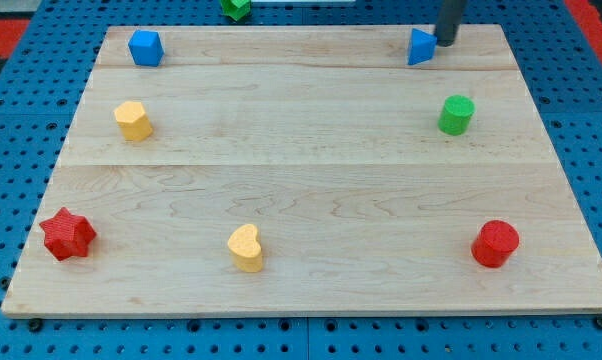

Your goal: Move the blue triangle right to the blue cube

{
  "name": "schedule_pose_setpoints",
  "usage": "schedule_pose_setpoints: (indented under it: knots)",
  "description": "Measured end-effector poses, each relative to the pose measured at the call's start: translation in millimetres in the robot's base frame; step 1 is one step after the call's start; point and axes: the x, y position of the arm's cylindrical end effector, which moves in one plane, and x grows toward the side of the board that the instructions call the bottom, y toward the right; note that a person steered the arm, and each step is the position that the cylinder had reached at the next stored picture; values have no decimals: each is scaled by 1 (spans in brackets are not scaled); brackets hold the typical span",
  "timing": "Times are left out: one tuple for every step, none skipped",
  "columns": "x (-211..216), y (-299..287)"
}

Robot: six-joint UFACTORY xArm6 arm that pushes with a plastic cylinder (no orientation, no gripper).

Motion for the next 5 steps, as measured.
schedule_pose_setpoints:
  knots:
    - [13,-74]
    - [13,-76]
    - [13,-74]
    - [19,-108]
    - [19,-177]
